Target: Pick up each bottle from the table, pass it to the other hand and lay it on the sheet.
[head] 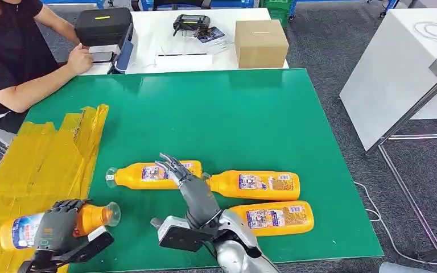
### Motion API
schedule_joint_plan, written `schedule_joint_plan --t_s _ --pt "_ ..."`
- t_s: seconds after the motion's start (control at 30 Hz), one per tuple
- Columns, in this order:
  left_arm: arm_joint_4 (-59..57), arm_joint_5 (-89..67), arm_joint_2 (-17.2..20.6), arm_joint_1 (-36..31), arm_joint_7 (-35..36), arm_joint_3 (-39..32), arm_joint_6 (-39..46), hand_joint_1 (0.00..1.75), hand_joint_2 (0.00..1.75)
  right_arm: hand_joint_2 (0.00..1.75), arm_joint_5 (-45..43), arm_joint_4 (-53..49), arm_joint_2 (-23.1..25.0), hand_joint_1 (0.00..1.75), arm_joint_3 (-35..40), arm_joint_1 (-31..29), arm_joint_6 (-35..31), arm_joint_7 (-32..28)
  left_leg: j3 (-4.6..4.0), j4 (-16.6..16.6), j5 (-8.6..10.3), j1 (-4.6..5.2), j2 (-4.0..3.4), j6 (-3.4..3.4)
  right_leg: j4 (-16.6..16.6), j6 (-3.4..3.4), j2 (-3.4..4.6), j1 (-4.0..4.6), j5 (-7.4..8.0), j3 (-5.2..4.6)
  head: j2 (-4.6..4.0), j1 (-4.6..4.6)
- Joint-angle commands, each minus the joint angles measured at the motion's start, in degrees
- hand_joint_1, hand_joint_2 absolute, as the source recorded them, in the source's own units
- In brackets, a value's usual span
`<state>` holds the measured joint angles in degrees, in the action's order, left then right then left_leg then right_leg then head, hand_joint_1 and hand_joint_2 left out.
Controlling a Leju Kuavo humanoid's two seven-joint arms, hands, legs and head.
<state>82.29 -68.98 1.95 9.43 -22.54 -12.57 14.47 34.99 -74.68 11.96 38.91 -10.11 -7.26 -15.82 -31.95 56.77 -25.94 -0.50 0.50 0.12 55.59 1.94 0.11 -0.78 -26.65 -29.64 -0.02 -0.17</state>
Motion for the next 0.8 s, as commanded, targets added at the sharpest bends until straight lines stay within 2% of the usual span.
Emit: schedule_joint_plan --t_s 0.03,0.1,0.23,0.33,0.37,0.53,0.63,0.8 --pt "-5.50 0.54 1.27 -0.84 -0.16 -1.22 -0.72 1.75 1.75 1.75 -0.25 4.77 -1.53 0.00 1.58 -2.93 0.22 0.28 0.15 -0.09 0.01 -0.02 -0.10 0.00 -0.10 -0.06 0.06 0.03 0.04 0.13 0.00 0.00" --pt "-5.36 0.65 1.26 -0.78 -0.39 -1.17 -1.10 1.75 1.75 1.75 -0.29 4.77 -1.56 0.00 1.73 -3.04 0.24 0.27 0.16 -0.09 0.01 -0.03 -0.12 0.00 -0.10 -0.07 0.08 0.05 0.04 0.13 0.00 0.02" --pt "-4.91 4.87 3.49 2.52 -5.71 -3.69 -4.76 1.75 1.75 1.75 -0.57 6.97 -1.34 0.00 1.82 -5.34 0.50 0.38 0.28 -0.10 -0.05 -0.07 -0.33 -0.01 -0.12 -0.11 0.27 0.10 0.05 0.18 0.00 0.00" --pt "-3.01 5.20 2.86 4.50 -11.00 -6.28 -9.72 1.75 1.75 1.75 0.51 11.28 -1.04 0.00 2.18 -9.27 0.32 2.40 0.26 -0.10 -0.07 -0.03 -0.43 0.00 -0.06 -0.07 0.40 0.06 0.06 0.12 0.00 0.00" --pt "-3.25 6.01 2.71 4.22 -11.36 -6.85 -11.47 0.00 0.00 1.75 0.75 13.52 -0.78 0.00 2.46 -10.96 0.67 3.23 0.28 -0.10 -0.08 -0.04 -0.46 0.00 -0.05 -0.07 0.43 0.07 0.06 0.15 0.00 0.00" --pt "-6.34 7.82 5.69 1.94 -13.24 -6.30 -13.82 0.00 0.00 1.75 4.56 27.91 2.15 0.00 7.30 -20.96 3.51 5.59 0.23 -0.08 0.00 -0.03 -0.37 -0.01 0.03 -0.07 0.34 0.06 0.08 0.10 0.00 0.00" --pt "-7.21 7.93 6.62 1.64 -13.94 -6.79 -13.43 0.00 0.00 1.75 4.98 32.81 3.89 0.00 8.98 -23.78 4.37 6.26 0.25 -0.08 0.04 -0.09 -0.35 -0.03 0.01 -0.13 0.29 0.12 0.11 0.14 0.00 0.07" --pt "-9.75 7.22 6.84 -0.06 -13.65 -7.11 -12.08 0.00 0.00 1.75 4.89 34.91 4.69 0.00 10.12 -25.64 4.86 6.44 0.22 -0.08 0.08 -0.04 -0.09 -0.09 0.04 -0.07 0.07 0.05 0.02 0.19 0.00 0.02"
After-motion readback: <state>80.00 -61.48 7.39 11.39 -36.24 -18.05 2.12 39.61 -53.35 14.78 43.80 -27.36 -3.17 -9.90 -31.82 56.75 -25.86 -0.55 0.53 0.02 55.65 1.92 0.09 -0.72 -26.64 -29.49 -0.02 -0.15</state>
